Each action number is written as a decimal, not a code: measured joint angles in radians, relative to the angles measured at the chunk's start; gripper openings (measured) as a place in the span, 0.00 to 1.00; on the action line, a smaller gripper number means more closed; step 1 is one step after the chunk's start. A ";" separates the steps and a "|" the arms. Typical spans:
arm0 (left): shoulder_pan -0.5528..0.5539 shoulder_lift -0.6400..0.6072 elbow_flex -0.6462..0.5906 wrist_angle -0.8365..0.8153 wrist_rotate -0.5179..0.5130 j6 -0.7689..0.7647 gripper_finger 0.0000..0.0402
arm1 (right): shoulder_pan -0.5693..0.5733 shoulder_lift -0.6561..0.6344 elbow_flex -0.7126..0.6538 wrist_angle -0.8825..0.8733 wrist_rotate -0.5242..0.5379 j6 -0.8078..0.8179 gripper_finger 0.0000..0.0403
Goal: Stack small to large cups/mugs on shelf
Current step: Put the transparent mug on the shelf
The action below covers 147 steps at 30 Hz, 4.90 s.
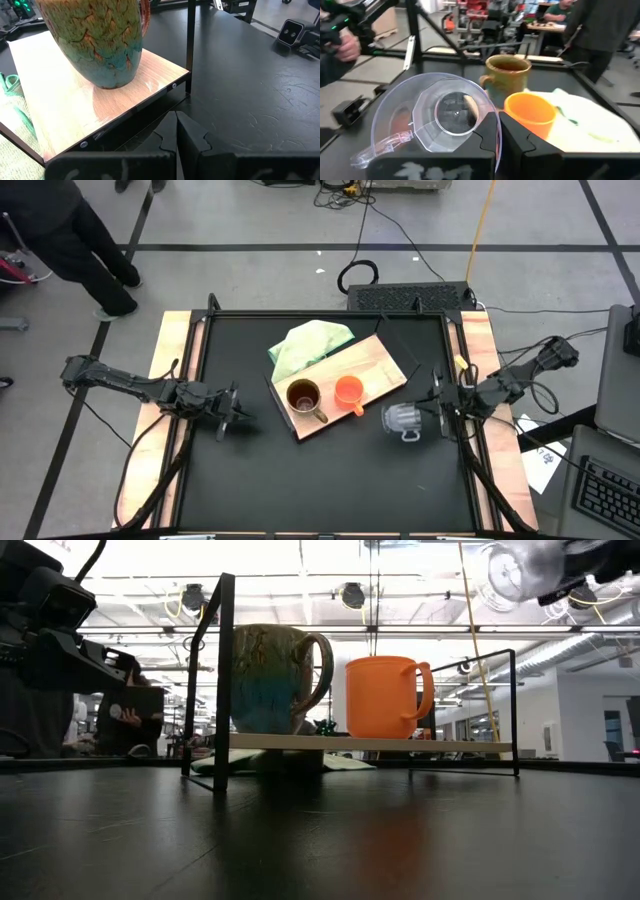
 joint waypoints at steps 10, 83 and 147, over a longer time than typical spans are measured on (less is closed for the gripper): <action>0.000 0.000 0.000 0.000 0.000 0.002 0.01 | -0.150 0.001 0.098 -0.076 -0.056 -0.045 0.00; 0.000 0.000 0.000 -0.007 -0.024 -0.007 0.01 | -1.026 1.007 0.795 -0.658 -0.738 -0.728 0.00; 0.000 0.000 0.000 -0.018 -0.023 -0.019 0.01 | -0.946 1.118 0.833 -0.702 -0.650 -0.559 0.00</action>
